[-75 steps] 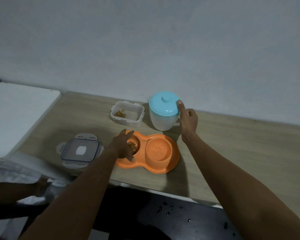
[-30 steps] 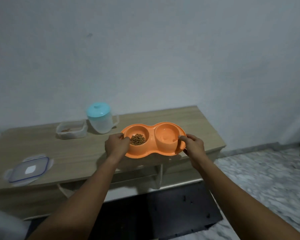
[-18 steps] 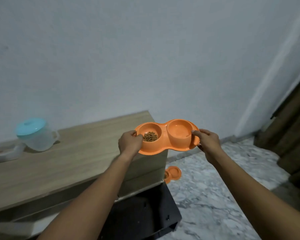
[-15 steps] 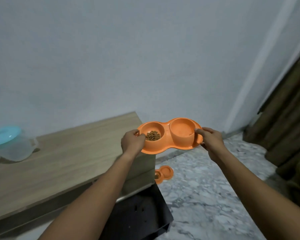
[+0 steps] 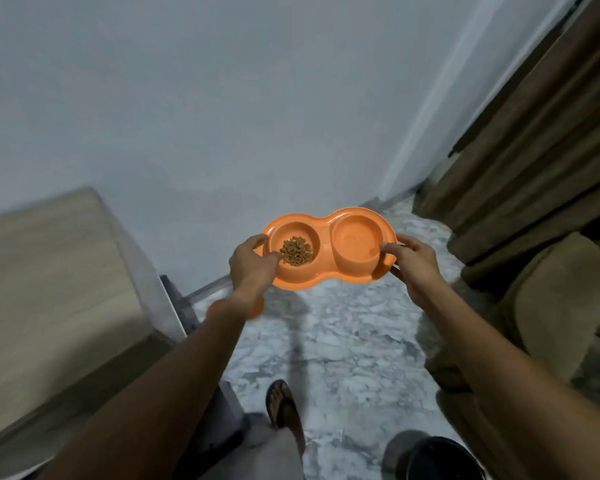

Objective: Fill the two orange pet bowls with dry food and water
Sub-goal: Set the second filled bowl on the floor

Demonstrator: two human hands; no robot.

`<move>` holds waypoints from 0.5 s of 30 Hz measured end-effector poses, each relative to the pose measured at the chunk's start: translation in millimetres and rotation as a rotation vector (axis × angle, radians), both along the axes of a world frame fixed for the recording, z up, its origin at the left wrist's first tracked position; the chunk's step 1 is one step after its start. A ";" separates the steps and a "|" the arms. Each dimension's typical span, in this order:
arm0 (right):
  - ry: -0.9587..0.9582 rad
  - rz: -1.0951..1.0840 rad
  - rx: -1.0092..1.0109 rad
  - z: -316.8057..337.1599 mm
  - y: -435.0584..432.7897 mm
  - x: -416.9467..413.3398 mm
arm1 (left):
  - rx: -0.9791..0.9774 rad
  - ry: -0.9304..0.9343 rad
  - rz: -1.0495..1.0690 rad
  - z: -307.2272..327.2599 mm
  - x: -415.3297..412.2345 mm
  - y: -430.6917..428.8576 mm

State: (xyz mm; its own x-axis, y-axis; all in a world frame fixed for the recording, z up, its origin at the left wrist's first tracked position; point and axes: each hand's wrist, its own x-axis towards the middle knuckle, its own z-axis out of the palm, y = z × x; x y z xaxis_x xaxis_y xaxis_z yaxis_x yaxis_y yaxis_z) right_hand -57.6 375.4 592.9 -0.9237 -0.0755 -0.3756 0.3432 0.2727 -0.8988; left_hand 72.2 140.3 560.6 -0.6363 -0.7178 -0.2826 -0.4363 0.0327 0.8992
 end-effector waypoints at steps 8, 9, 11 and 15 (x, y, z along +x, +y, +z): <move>-0.212 0.075 0.076 -122.6 -38.2 -151.1 | -0.065 -0.130 0.068 -142.4 -123.7 -13.4; -0.236 0.098 0.083 -149.8 -46.4 -168.9 | -0.100 -0.152 0.093 -172.3 -135.4 -15.5; -0.260 0.136 0.110 -200.8 -60.6 -195.1 | -0.103 -0.191 0.156 -233.0 -151.4 -18.8; -0.289 0.216 0.159 -358.4 -87.1 -251.5 | -0.143 -0.193 0.260 -397.5 -185.6 -16.3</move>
State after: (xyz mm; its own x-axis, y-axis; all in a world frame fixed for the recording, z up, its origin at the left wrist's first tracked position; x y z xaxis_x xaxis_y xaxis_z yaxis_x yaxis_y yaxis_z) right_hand -309.1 288.4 234.4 -0.7474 -0.1766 -0.6405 0.4952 0.4946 -0.7142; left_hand -113.4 124.0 163.1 -0.3719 -0.8897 -0.2646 -0.6079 0.0180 0.7938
